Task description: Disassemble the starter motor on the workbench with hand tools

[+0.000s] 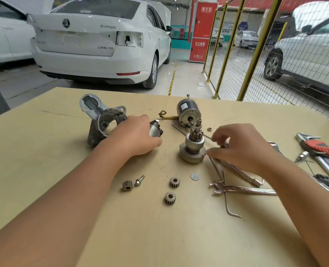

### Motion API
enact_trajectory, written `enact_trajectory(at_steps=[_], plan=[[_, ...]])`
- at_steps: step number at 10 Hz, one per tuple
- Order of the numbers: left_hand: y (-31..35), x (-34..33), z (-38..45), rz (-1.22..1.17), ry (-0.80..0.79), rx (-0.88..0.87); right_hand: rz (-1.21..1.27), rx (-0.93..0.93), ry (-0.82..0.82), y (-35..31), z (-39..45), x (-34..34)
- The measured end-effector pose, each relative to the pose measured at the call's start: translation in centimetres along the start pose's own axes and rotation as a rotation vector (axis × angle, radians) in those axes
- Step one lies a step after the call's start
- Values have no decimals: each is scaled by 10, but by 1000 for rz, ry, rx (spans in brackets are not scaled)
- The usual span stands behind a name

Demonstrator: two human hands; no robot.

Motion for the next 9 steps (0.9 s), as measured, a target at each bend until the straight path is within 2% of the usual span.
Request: enact_trajectory(at_steps=[1,2,3,4,5,6,7,8,9], plan=[[-2,-1,0,-23,-23,6,-206,-84,-146,4,-9,1],[-3,-1,2,-8,-37,7,-359,-113,-216,3,-23,-10],[-5,-3,4,-132,-97,23,-346,-94,-237,-3,-27,-19],[-3,-7,0,-469,-220,105,-422,-100,-210,-4,-26,-22],[2,-16,-4,-616,-327,124,-494,-92,-159,-7,-29,-30],[6,-13,-6,-563,-278,78,-513,-96,-141,-11,-31,-32],[13,-9,-11,-306,-172,17,-489,-91,-141,-14,-31,-30],[24,-12,-18,-197,-112,-13,-435,-89,-127,-17,-38,-29],[28,0,-22,-77,5,-56,-250,-70,58,-26,-48,15]])
Point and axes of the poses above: each hand's wrist, its own z-axis towards the middle knuckle, its own x-axis out of the back of the hand, y = z × x, the point moved 6 cm from there along z, towards the middle knuckle, and after that the axes turned 10 degrees about z, right-handed, at the moved point
